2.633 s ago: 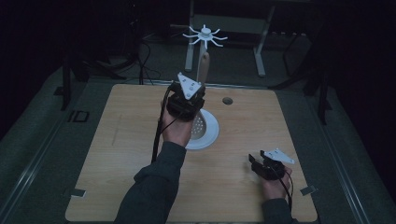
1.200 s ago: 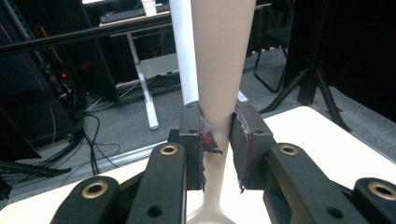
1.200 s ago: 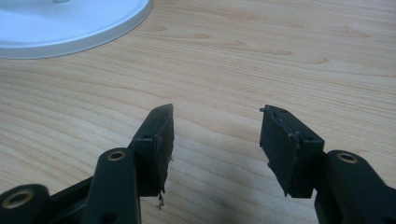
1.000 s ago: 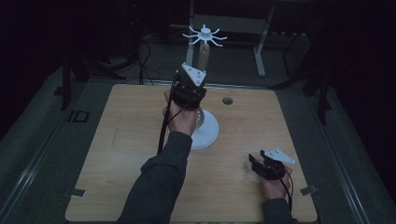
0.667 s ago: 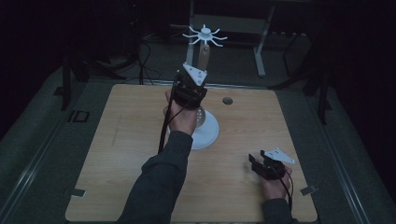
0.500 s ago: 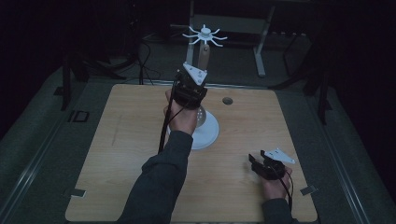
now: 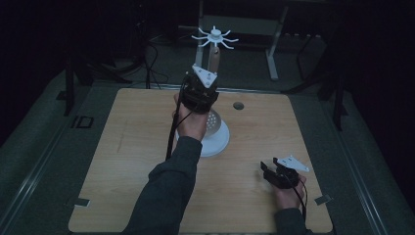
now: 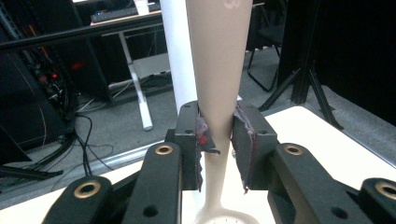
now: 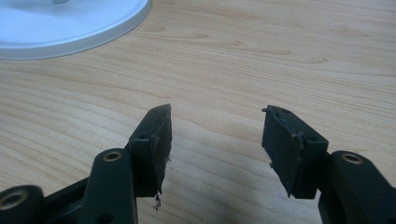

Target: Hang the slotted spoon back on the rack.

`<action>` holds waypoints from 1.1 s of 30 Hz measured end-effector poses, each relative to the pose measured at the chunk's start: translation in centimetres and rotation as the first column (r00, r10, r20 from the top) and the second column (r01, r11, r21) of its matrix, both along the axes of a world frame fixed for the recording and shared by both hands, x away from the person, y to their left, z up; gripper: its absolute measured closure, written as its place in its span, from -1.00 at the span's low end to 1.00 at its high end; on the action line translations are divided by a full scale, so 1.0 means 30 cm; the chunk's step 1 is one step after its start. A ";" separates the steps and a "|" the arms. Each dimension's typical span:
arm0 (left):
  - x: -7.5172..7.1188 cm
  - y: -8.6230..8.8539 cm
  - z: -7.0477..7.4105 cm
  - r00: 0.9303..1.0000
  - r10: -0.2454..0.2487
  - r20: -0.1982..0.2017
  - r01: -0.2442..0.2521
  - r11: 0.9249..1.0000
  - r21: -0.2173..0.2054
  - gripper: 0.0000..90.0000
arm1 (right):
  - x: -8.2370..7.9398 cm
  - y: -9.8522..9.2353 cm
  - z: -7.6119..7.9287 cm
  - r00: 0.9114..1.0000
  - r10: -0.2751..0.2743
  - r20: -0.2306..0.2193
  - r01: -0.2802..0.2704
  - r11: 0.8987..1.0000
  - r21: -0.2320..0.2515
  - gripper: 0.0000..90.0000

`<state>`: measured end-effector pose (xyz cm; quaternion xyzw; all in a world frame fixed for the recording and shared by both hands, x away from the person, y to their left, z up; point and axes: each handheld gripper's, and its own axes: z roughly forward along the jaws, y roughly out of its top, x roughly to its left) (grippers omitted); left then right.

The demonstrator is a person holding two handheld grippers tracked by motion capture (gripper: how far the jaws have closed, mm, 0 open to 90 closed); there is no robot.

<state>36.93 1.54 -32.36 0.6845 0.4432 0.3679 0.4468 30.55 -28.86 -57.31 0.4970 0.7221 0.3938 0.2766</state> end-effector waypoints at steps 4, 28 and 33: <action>0.001 0.002 0.007 1.000 -0.007 0.004 0.007 1.000 -0.010 0.50 | 0.000 0.000 0.000 1.000 -0.001 0.000 0.001 1.000 0.000 -0.07; -0.024 0.003 0.010 0.997 -0.077 0.010 0.077 0.997 -0.013 0.03 | 0.000 -0.001 0.000 1.000 -0.013 0.001 0.013 1.000 -0.004 -0.14; -0.040 0.018 0.017 0.995 -0.097 0.010 0.097 0.995 -0.028 -0.02 | 0.000 -0.001 0.000 1.000 -0.022 0.001 0.022 1.000 -0.001 -0.16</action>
